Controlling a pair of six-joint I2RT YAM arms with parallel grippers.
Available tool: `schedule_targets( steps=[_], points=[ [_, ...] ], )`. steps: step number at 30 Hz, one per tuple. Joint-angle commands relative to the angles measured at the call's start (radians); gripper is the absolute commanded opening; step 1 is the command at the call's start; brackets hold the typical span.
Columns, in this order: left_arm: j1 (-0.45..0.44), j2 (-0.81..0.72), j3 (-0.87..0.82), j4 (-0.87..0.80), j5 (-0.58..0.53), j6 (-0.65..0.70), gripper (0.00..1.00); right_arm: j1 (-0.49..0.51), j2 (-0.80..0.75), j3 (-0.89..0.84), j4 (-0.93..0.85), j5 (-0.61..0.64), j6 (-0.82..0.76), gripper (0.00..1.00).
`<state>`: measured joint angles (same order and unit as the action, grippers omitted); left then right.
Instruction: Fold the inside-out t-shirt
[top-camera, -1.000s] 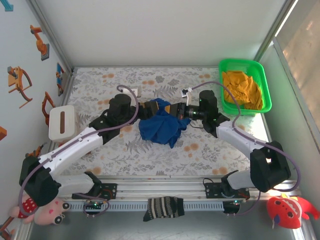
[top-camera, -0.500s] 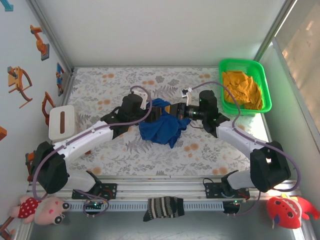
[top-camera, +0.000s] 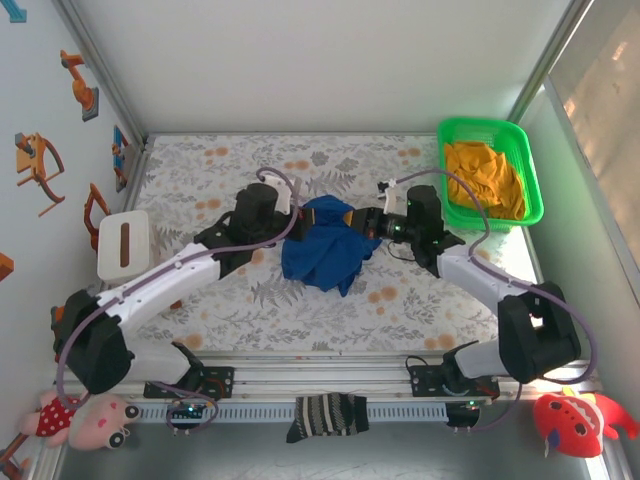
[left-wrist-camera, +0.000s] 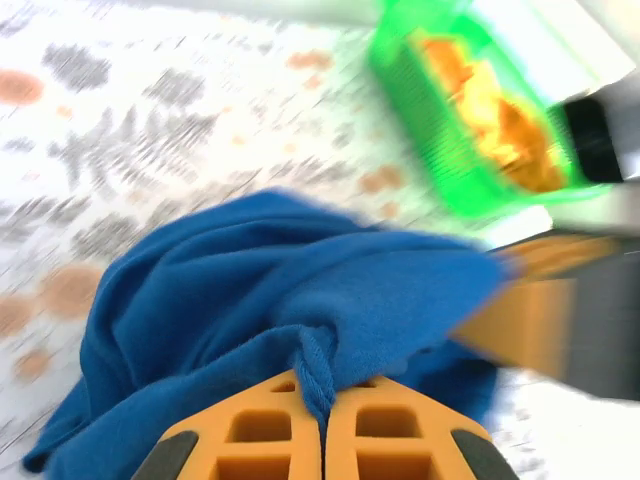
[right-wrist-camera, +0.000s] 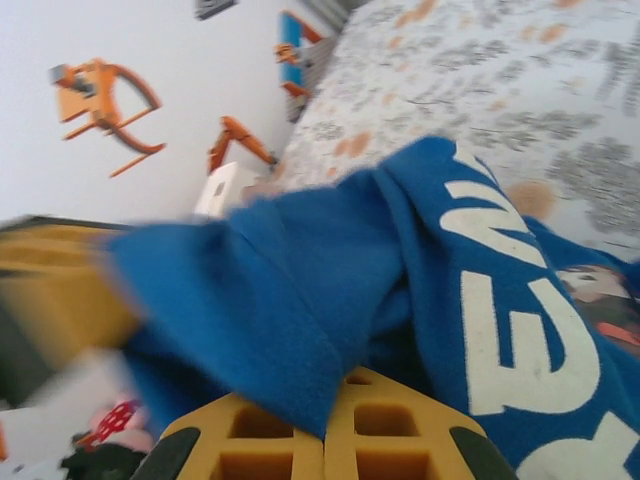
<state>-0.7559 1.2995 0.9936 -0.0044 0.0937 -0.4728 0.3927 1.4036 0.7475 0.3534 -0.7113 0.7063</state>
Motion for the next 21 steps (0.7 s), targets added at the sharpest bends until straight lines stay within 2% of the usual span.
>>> schedule_targets(
  steps=[1,3,4,6,7,12,15,19,21],
  points=[
    [0.034,-0.056,-0.046,0.211,0.201,-0.083,0.0,-0.006,0.098,-0.022,0.074,0.079,0.015,0.0],
    [0.054,-0.066,-0.087,0.333,0.286,-0.13,0.0,-0.006,0.156,-0.008,0.095,0.081,0.024,0.01],
    [0.066,-0.068,-0.106,0.392,0.324,-0.154,0.0,-0.005,0.174,0.0,0.097,0.074,0.027,0.13],
    [0.089,-0.068,-0.129,0.453,0.377,-0.192,0.0,-0.006,0.167,0.001,0.093,0.067,0.026,0.31],
    [0.098,-0.07,-0.137,0.47,0.391,-0.204,0.0,-0.005,0.142,-0.007,0.077,0.071,0.022,0.36],
    [0.127,-0.074,-0.162,0.471,0.411,-0.213,0.0,-0.002,-0.098,-0.015,-0.147,0.135,-0.075,0.48],
    [0.133,-0.068,-0.17,0.479,0.423,-0.215,0.0,0.019,-0.226,0.026,-0.317,0.2,-0.163,0.62],
    [0.132,-0.062,-0.168,0.468,0.425,-0.211,0.0,0.053,-0.276,0.11,-0.447,0.251,-0.239,0.62],
    [0.132,-0.061,-0.167,0.464,0.425,-0.21,0.0,0.08,-0.273,0.145,-0.469,0.267,-0.26,0.57]
  ],
)
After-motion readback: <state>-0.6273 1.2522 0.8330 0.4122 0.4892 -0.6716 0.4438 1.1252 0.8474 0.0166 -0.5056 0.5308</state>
